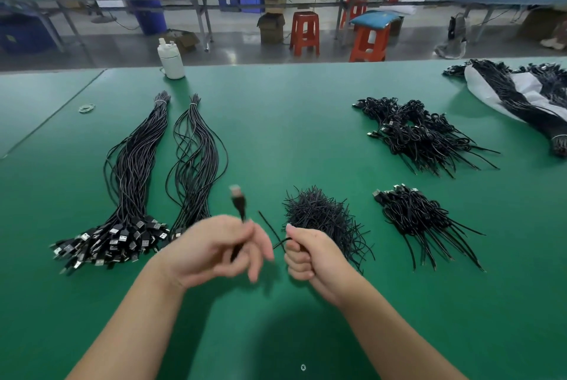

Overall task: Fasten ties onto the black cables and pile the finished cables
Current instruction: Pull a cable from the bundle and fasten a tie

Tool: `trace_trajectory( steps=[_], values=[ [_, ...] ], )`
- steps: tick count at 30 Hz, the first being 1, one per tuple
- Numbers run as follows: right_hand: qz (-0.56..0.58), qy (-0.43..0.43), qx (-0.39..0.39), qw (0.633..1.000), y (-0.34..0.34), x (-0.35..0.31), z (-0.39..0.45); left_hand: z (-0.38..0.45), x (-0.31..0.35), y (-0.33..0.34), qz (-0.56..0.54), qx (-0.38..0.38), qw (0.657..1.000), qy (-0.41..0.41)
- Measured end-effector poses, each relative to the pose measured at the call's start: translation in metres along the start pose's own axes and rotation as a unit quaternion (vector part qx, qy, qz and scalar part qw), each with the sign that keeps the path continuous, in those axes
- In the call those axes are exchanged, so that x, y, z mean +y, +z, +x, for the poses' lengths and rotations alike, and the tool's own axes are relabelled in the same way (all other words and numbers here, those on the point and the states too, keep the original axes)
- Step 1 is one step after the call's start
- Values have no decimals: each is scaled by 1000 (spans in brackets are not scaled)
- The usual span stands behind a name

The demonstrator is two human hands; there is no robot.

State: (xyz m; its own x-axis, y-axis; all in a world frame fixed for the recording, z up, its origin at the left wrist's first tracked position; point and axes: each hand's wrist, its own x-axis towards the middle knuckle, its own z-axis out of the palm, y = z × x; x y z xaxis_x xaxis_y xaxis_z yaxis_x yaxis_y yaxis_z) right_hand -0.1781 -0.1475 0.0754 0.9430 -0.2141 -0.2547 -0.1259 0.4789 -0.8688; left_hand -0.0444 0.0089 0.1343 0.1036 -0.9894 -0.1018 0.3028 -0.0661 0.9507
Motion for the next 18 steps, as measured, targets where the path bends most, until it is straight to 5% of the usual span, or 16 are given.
trace_trajectory(
  steps=[2,4,7,9,11,15,18],
  values=[
    [-21,0,-22,1000,1,-5,1,-1,-4,1,182,-52,976,-106],
    [-64,0,-34,997,5,-6,1,3,-7,5,292,-22,940,-178],
    [-99,-10,-38,994,10,-7,-1,11,-15,4,396,97,901,-145],
    [-86,-16,-41,995,12,-4,-3,17,-22,4,305,189,933,-31],
    [-96,-11,-46,994,14,3,-7,24,-27,4,81,239,964,83],
    [-175,-1,13,985,18,19,-7,37,-16,-2,-168,341,910,164],
    [-202,-7,73,977,16,27,-2,37,-3,-2,-179,337,910,164]
  ],
)
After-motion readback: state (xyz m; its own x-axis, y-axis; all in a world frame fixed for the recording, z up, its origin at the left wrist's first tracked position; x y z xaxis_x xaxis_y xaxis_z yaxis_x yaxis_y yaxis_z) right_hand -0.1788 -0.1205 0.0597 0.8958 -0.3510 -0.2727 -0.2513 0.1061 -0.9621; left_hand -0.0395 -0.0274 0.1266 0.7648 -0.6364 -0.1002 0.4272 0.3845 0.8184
